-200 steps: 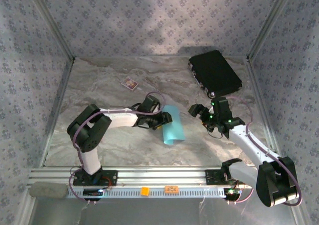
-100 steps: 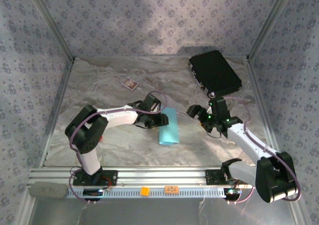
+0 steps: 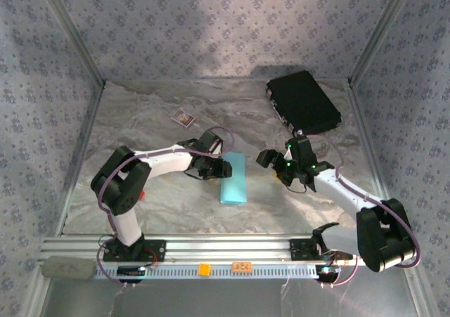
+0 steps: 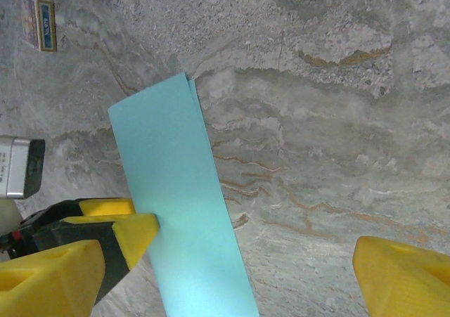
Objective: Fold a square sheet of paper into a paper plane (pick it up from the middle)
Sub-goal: First fold the square sheet of paper in half at the center of the table.
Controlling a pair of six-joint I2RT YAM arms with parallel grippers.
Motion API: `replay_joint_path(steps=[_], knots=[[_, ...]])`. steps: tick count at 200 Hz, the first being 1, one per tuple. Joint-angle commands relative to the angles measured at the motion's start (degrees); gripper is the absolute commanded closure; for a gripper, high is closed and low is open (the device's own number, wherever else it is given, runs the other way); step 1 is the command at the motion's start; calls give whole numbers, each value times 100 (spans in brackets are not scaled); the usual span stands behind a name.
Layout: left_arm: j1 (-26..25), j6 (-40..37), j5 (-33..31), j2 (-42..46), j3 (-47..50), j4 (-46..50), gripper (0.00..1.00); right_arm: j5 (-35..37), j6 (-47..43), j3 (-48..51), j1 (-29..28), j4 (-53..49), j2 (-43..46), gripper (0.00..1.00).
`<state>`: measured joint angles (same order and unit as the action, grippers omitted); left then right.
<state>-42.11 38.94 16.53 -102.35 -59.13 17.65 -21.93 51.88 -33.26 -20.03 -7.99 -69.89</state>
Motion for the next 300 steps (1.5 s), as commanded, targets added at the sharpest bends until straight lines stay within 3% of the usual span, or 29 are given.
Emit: replay_joint_path(steps=[1,85,179,300], knots=[[23,-368,199,-183,-178,345,48,-57,23,-103,-33,47,-111,6],[65,-760,-142,-467,-468,856,49,-66,4,-133,-80,63,-226,6],[71,-676,-736,-607,-699,1138,54,-39,-7,-155,-116,44,-332,5],[75,-1029,-777,-921,-967,1413,54,-3,-22,-157,-137,69,-438,4]])
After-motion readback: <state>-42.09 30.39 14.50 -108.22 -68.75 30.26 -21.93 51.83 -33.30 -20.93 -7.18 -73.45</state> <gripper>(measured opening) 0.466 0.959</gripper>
